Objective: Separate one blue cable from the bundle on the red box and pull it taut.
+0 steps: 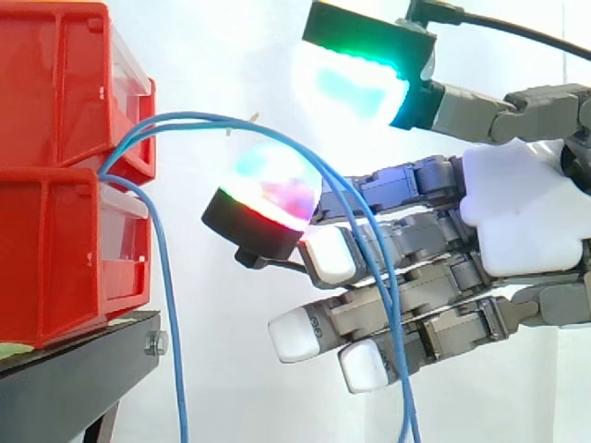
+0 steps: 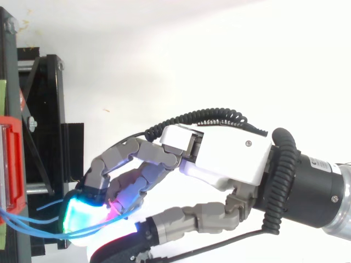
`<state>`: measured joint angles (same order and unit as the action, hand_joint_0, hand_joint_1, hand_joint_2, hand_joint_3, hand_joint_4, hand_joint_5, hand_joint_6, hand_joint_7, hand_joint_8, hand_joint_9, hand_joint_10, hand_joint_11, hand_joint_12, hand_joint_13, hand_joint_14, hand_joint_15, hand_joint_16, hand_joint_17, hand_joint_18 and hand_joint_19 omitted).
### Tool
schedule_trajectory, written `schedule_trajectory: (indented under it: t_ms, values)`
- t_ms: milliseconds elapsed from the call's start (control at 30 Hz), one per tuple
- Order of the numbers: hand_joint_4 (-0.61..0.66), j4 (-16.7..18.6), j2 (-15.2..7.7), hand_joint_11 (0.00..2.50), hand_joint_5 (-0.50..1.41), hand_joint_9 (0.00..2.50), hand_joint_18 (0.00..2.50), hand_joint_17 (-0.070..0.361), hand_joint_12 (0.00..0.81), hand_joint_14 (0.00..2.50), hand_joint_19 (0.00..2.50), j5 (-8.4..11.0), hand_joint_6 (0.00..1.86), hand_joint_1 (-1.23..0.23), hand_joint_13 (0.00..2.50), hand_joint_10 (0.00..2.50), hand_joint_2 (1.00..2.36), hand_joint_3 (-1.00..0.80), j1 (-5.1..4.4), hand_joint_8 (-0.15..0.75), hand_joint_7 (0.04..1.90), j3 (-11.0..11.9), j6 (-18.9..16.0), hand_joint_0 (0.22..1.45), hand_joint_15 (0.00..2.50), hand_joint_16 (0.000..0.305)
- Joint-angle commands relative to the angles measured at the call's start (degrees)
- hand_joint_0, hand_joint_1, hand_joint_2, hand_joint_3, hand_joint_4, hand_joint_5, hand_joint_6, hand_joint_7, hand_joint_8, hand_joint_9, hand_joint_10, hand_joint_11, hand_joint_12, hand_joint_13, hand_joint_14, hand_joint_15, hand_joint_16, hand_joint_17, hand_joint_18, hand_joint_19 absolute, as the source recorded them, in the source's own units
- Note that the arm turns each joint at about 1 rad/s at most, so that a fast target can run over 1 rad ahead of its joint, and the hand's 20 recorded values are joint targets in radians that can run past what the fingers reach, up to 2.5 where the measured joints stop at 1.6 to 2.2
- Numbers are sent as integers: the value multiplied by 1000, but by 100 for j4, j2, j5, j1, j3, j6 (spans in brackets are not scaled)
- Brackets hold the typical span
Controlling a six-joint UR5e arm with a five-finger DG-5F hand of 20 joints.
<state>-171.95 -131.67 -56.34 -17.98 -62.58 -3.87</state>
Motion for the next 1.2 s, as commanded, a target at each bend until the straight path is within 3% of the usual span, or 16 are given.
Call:
schedule_trajectory:
  t_ms: [0,200,500,800,933,1000,1167]
  values:
    - [72,4,1,493,-86,1047,587,122,376,17,642,1,850,-714,740,19,1000,-500,-4,288,815,1,0,447,463,54]
    - [51,-13,1,499,-90,1033,546,104,343,18,653,1,850,-713,723,18,1009,-379,-4,255,845,1,0,547,462,46]
    - [54,-22,1,499,-92,1034,536,104,343,20,660,1,853,-621,718,18,1008,-389,-4,259,837,1,0,544,464,46]
    - [0,-22,1,550,-112,1003,567,100,334,18,607,1,907,-859,712,19,1017,-240,-4,253,871,1,0,641,461,45]
    - [-50,-22,1,564,-119,982,576,99,332,20,596,-8,925,-887,707,21,1016,-276,-4,242,829,-8,0,675,456,44]
    - [-67,-22,1,564,-125,969,581,99,327,20,577,1,930,-920,700,21,1007,-423,-4,235,768,1,0,707,452,44]
    - [38,-22,1,550,-112,988,585,99,327,20,592,1,907,-885,704,22,1000,-500,-4,234,753,1,0,583,452,44]
